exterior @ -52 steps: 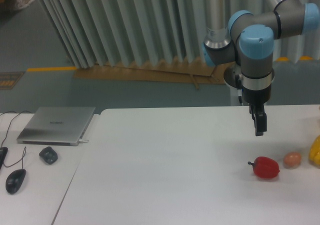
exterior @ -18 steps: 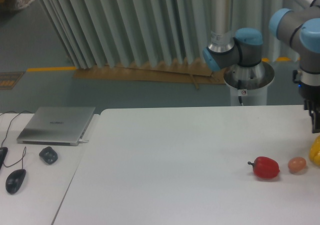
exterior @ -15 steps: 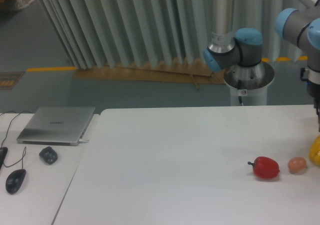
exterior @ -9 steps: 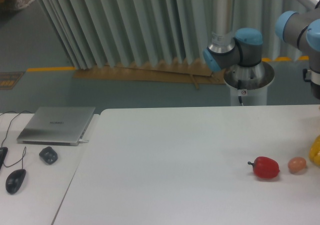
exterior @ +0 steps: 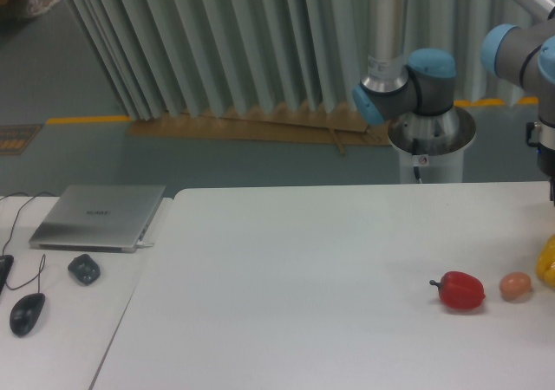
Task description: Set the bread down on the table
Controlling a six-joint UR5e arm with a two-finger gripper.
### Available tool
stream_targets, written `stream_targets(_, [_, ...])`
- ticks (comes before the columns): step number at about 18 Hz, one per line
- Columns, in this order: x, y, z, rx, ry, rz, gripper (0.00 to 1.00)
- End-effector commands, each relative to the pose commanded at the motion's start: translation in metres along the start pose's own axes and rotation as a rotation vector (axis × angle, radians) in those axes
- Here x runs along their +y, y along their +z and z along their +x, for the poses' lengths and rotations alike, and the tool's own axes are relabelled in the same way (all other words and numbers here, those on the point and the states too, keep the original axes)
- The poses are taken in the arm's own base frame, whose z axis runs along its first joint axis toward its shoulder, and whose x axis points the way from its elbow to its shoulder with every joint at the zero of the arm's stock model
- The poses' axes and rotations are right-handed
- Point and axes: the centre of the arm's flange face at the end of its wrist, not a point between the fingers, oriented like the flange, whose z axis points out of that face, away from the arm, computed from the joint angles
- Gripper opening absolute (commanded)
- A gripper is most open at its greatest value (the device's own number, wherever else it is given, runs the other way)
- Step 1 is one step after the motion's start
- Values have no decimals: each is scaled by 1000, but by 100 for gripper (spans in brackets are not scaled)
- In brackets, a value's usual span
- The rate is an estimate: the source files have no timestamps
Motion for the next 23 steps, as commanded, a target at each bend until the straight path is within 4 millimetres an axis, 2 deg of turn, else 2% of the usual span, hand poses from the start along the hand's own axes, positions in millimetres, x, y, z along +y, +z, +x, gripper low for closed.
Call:
stream_targets(5, [10, 9, 5, 17, -12, 1, 100])
stream_targets(7, [42, 14, 21, 41, 86, -12, 100])
stream_targets(9, [61, 18, 32, 51, 210, -10, 100])
stream_targets(10, [73, 19, 40, 47, 189, -1, 100])
stream_targets(13, [89, 23, 51, 50, 169, 11, 100])
stream_targets(17, [99, 39, 60, 83, 224, 47, 100])
stream_targets(21, [115, 74, 76, 129, 188, 118, 100])
stream_targets(23, [121, 84, 83, 147, 166, 158, 100])
